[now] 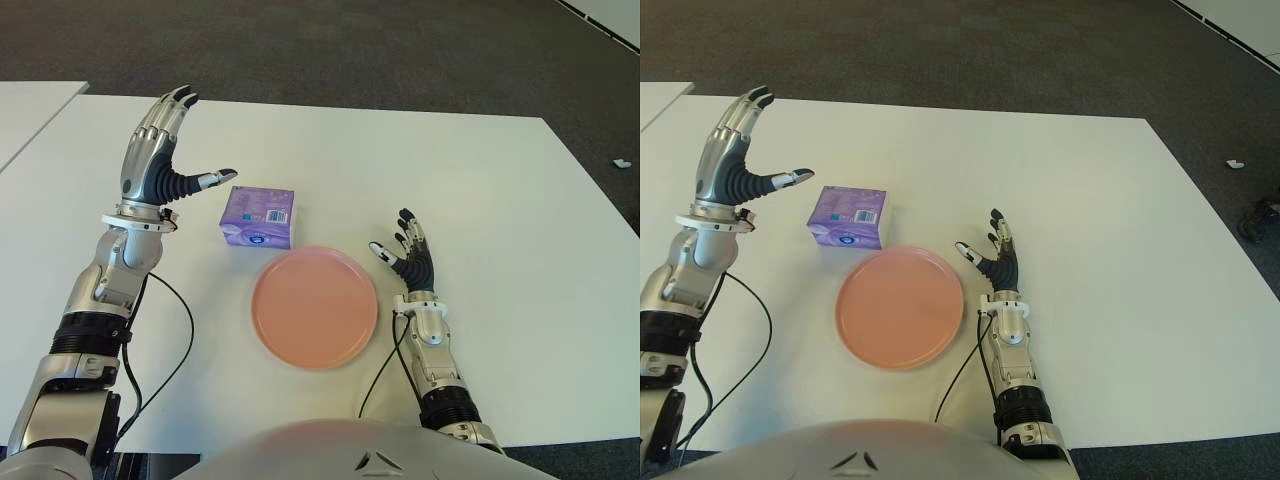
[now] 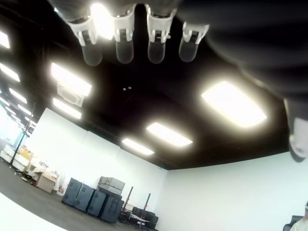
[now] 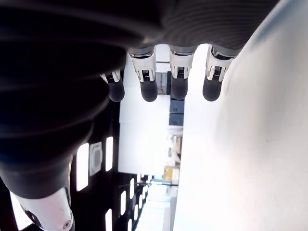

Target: Put the tissue paper into the plate.

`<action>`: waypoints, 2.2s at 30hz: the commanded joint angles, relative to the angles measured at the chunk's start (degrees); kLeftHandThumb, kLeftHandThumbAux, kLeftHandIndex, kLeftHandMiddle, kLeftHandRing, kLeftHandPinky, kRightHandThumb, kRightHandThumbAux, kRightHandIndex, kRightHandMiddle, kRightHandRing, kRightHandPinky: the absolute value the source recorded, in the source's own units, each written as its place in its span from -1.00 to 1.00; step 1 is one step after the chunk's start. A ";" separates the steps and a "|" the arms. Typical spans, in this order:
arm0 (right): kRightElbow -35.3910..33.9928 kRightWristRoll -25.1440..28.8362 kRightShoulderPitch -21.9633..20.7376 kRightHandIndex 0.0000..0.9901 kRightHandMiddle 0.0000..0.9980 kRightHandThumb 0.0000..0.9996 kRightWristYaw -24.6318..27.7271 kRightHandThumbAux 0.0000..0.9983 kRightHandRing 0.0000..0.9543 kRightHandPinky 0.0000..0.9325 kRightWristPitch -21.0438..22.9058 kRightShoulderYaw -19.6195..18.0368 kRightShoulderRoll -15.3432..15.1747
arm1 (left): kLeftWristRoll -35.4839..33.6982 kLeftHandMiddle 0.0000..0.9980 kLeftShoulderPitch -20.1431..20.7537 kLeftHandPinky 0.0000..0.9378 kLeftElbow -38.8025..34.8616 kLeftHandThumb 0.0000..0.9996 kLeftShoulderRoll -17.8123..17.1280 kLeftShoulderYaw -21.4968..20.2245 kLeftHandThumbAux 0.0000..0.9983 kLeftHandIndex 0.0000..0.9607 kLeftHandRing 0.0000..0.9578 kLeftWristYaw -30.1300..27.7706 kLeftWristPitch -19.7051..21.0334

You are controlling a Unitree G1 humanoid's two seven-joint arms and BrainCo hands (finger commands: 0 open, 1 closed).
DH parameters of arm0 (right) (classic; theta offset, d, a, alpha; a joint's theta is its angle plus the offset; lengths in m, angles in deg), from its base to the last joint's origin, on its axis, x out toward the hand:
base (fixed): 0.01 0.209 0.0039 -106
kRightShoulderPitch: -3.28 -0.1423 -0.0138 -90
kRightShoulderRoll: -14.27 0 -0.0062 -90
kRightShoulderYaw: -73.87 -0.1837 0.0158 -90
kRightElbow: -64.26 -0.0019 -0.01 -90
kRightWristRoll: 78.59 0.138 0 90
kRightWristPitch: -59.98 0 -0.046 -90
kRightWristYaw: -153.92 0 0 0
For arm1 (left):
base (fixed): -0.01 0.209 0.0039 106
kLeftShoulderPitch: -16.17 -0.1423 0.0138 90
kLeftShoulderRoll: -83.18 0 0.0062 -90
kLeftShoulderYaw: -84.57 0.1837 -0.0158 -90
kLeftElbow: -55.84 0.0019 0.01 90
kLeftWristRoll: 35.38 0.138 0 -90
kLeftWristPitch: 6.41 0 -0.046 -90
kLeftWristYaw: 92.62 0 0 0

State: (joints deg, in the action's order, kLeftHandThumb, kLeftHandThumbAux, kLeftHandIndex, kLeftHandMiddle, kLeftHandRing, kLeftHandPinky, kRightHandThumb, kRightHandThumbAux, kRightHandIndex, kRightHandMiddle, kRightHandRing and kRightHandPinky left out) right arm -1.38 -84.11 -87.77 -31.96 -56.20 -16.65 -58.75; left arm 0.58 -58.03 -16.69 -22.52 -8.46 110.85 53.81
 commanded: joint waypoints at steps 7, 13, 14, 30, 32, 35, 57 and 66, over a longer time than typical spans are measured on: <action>5.45 -0.05 3.71 -1.00 -1.00 -0.90 0.10 0.46 -1.00 -1.00 3.90 0.35 0.28 | 5.33 -1.00 2.67 -1.00 -1.04 -0.67 -3.77 5.45 -0.29 -1.00 -1.00 -3.44 1.50; 5.35 0.00 3.77 -1.00 -1.00 -0.90 0.23 0.46 -1.00 -1.00 4.06 0.54 0.30 | 7.70 -1.00 3.13 -1.00 -1.87 -0.66 -5.83 8.24 -0.33 -1.00 -1.00 -4.90 1.05; 5.37 0.01 3.77 -1.00 -1.00 -0.90 0.23 0.46 -1.00 -1.00 4.06 0.58 0.31 | 8.01 -1.00 3.27 -1.00 -1.80 -0.65 -6.09 8.60 -0.33 -1.00 -1.00 -4.85 0.86; 4.59 -0.19 3.96 -1.00 -1.00 -0.93 0.55 0.47 -1.00 -1.00 4.87 1.30 0.28 | 6.71 -1.00 10.62 -1.00 5.56 -0.71 -12.05 20.34 -0.31 -1.00 -1.00 -19.12 -14.11; 4.48 -0.17 4.04 -1.00 -1.00 -0.93 0.52 0.47 -1.00 -1.00 4.95 1.34 0.34 | 5.21 -1.00 10.81 -1.00 5.52 -0.74 -12.37 20.54 -0.33 -1.00 -1.00 -22.25 -14.45; 4.48 0.00 4.04 -1.00 -1.00 -0.93 0.58 0.47 -1.00 -1.00 5.07 1.30 0.34 | 2.89 -1.00 11.16 -1.00 5.06 -0.78 -12.91 21.15 -0.35 -1.00 -1.00 -27.73 -14.43; 4.43 0.36 3.85 -1.00 -1.00 -0.92 0.74 0.48 -1.00 -1.00 5.91 1.24 0.57 | 5.03 -1.00 16.25 -1.00 6.74 -0.85 -13.65 25.19 -0.51 -1.00 -1.00 -40.61 -16.62; 4.65 0.00 3.57 -1.00 -1.00 -0.95 0.53 0.48 -1.00 -1.00 6.47 1.23 0.42 | 11.30 -1.00 18.45 -1.00 9.68 -0.89 -12.46 26.02 -0.51 -1.00 -1.00 -35.48 -14.67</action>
State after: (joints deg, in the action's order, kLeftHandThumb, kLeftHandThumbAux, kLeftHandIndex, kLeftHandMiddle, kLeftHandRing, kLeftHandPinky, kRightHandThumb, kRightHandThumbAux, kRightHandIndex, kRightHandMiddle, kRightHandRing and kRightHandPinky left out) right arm -1.39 -84.09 -88.27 -31.61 -54.73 -15.83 -58.78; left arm 9.20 -40.45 -8.40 -35.69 16.38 73.34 38.24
